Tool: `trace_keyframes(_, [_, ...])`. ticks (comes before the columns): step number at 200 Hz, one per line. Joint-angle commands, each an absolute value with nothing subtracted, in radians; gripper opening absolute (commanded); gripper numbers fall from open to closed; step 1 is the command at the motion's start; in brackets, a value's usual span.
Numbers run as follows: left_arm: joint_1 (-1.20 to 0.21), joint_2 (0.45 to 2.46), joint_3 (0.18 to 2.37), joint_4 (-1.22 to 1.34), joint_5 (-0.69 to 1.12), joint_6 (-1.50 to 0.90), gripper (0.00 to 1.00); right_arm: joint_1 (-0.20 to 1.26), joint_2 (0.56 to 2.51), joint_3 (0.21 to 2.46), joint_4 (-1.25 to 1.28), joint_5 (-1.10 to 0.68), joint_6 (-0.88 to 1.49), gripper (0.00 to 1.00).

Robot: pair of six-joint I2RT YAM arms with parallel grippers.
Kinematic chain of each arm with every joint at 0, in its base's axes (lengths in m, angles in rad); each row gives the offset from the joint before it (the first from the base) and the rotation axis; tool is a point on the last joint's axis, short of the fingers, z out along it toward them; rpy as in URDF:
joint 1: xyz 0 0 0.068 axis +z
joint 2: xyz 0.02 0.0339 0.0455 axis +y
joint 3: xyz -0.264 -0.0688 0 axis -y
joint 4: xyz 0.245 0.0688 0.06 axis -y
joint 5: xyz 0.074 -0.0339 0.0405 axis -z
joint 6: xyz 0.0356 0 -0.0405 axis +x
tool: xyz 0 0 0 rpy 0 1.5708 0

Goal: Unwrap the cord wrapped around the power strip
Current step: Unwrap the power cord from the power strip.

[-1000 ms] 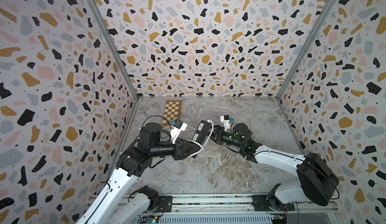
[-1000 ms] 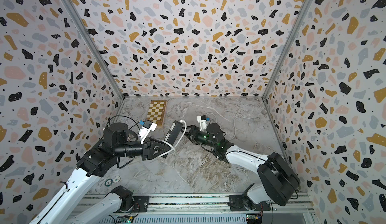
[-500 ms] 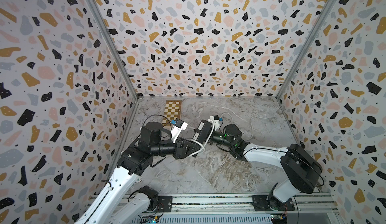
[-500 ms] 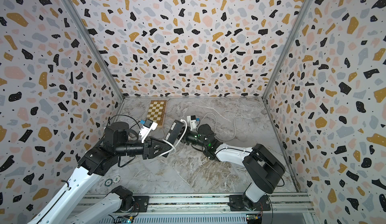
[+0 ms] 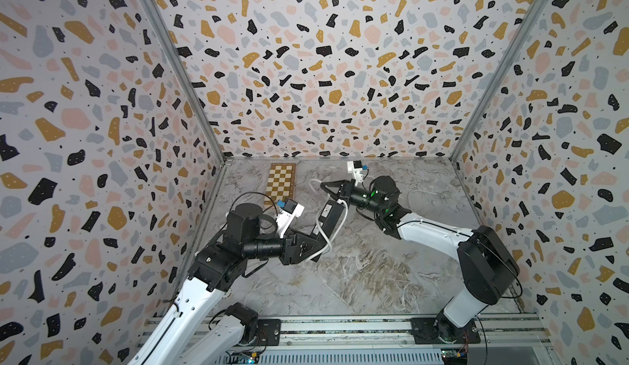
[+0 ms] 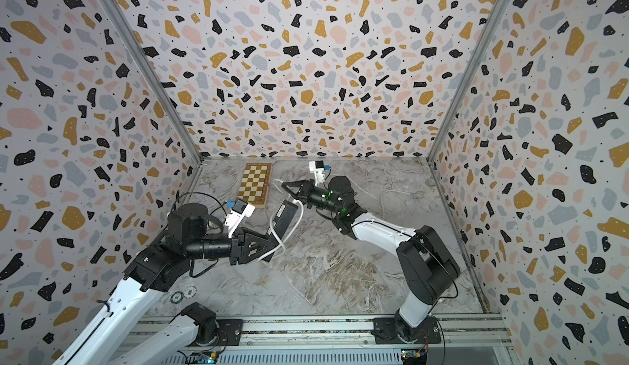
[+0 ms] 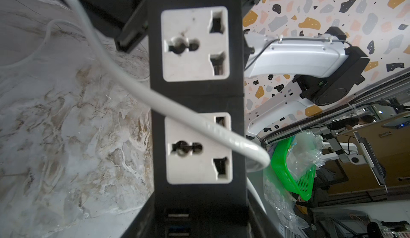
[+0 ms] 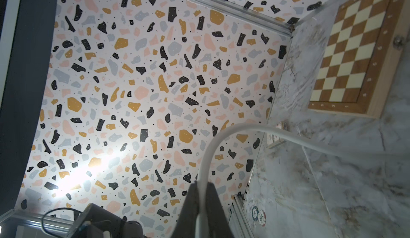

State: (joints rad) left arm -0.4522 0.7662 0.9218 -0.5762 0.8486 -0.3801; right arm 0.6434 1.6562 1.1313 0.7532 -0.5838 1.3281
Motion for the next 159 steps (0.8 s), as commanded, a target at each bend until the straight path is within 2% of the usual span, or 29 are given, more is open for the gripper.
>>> trace_keyframes(1, [-0.448,0.736,0.901,-0.531,0.908,-0.384,0.00,0.604,1.596,1.264,0.604,-0.658,1.189,0.00])
trace_keyframes(26, [-0.449,0.741,0.890,-0.546,0.853,-0.380,0.00,0.592,1.490,1.350,0.382,-0.664,1.016,0.00])
trace_keyframes(46, [-0.448,0.758,0.901,-0.536,0.790,-0.389,0.00,0.589,1.389,1.314,0.307,-0.658,0.953,0.00])
trace_keyframes(119, [-0.445,0.814,0.944,-0.453,0.584,-0.446,0.00,0.589,0.969,0.816,0.157,-0.517,0.925,0.00])
trace_keyframes(143, [-0.443,0.817,0.972,-0.434,0.567,-0.455,0.00,0.589,0.949,0.664,0.179,-0.394,0.970,0.00])
trace_keyframes(159, [-0.443,0.825,1.004,-0.447,0.576,-0.453,0.00,0.590,1.022,0.605,0.243,-0.332,0.984,0.00])
